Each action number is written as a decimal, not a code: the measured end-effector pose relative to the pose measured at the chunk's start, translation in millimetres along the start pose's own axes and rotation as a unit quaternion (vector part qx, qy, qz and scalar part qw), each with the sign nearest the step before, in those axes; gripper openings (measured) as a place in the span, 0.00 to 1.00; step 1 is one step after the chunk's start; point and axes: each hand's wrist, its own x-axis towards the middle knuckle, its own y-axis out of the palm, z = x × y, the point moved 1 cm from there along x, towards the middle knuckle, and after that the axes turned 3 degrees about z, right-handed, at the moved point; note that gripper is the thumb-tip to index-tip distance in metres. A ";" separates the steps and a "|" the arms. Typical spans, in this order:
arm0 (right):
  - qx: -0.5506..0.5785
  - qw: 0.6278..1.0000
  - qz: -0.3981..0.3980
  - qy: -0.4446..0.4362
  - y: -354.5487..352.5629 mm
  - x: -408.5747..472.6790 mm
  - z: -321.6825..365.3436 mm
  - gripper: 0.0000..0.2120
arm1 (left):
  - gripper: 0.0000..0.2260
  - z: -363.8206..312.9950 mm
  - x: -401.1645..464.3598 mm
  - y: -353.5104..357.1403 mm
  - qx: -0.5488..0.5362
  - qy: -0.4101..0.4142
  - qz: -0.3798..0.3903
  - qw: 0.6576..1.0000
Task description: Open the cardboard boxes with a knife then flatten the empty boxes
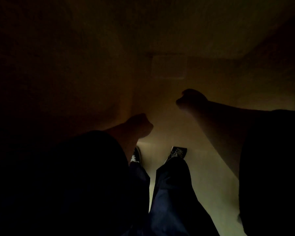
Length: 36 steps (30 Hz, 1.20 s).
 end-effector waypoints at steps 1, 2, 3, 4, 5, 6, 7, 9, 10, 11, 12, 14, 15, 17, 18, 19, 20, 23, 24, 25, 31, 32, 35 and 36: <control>-0.005 1.000 -0.005 -0.009 3.2 -9.6 -3.6 0.18 | 0.15 -1.1 -10.7 1.4 0.026 0.008 -0.006 1.000; -0.006 1.000 -0.002 -0.011 6.2 -22.2 -7.4 0.20 | 0.15 -3.8 -21.2 1.2 0.046 0.026 -0.012 0.999; -0.012 1.000 -0.003 -0.020 8.8 -35.0 -11.5 0.21 | 0.16 -6.0 -27.6 0.5 0.055 0.038 -0.023 0.998; -0.014 1.000 -0.009 -0.025 12.0 -46.4 -18.1 0.22 | 0.17 -8.6 -34.1 2.5 0.086 0.063 -0.024 0.994; -0.010 0.999 -0.017 -0.025 14.5 -56.8 -24.0 0.23 | 0.18 -9.6 -41.8 2.6 0.117 0.075 -0.013 0.990; -0.003 1.000 -0.022 -0.020 18.6 -69.5 -29.4 0.23 | 0.18 -6.9 -43.9 3.8 0.152 0.098 -0.023 0.983; 0.001 0.999 -0.028 -0.017 22.6 -83.9 -34.8 0.23 | 0.19 -4.2 -49.0 5.9 0.136 0.094 -0.027 0.986; 0.013 0.999 -0.042 -0.003 34.5 -109.4 -48.5 0.22 | 0.22 1.1 -64.5 11.8 0.142 0.107 -0.047 0.983; 0.015 0.999 -0.046 0.002 40.9 -121.7 -54.7 0.21 | 0.23 4.2 -71.5 14.7 0.182 0.124 -0.054 0.974; 0.015 0.999 -0.047 0.006 48.2 -133.4 -59.5 0.21 | 0.24 8.3 -78.1 17.6 0.178 0.132 -0.054 0.974; 0.013 0.999 -0.050 0.006 55.3 -142.6 -63.3 0.21 | 0.24 12.1 -83.9 19.6 0.199 0.138 -0.052 0.969; 0.002 0.999 -0.050 0.001 67.7 -158.8 -70.7 0.22 | 0.23 19.2 -94.7 21.8 0.202 0.125 -0.041 0.970; -0.005 0.999 -0.050 -0.006 73.6 -166.8 -72.9 0.22 | 0.22 23.8 -101.6 23.6 0.175 0.122 -0.031 0.976; -0.018 0.998 -0.057 -0.018 86.0 -180.1 -78.3 0.23 | 0.21 33.9 -120.3 32.2 0.159 0.115 -0.033 0.980; -0.028 0.997 -0.062 -0.024 93.0 -187.3 -82.1 0.24 | 0.21 39.1 -127.6 38.0 0.146 0.101 -0.037 0.983; -0.039 0.997 -0.066 -0.030 100.7 -193.8 -85.0 0.24 | 0.19 46.0 -135.9 46.3 0.112 0.104 -0.043 0.987; -0.051 0.996 -0.069 -0.036 108.2 -199.8 -86.7 0.25 | 0.17 53.8 -146.1 55.7 0.069 0.104 -0.048 0.991; -0.095 0.991 -0.073 -0.056 125.1 -213.4 -88.7 0.26 | 0.16 78.8 -177.7 81.5 0.027 0.104 -0.078 0.991; -0.107 0.990 -0.068 -0.061 130.1 -218.2 -88.2 0.27 | 0.16 87.7 -185.3 89.2 0.011 0.095 -0.081 0.992; -0.119 0.989 -0.063 -0.068 135.5 -221.9 -87.0 0.27 | 0.18 98.3 -192.6 95.4 -0.013 0.087 -0.095 0.992; -0.199 0.971 -0.020 -0.133 161.7 -261.7 -51.6 0.30 | 0.28 174.2 -234.6 117.1 -0.037 0.038 -0.123 0.991; -0.206 0.967 -0.012 -0.149 166.2 -270.7 -41.0 0.30 | 0.28 186.9 -242.9 118.6 -0.049 0.034 -0.131 0.990; -0.241 0.950 0.009 -0.198 184.9 -292.4 -1.9 0.31 | 0.28 232.3 -270.5 124.5 -0.091 0.026 -0.148 0.984; -0.258 0.943 0.012 -0.211 192.2 -300.7 12.4 0.31 | 0.28 251.0 -279.2 128.3 -0.115 0.021 -0.153 0.981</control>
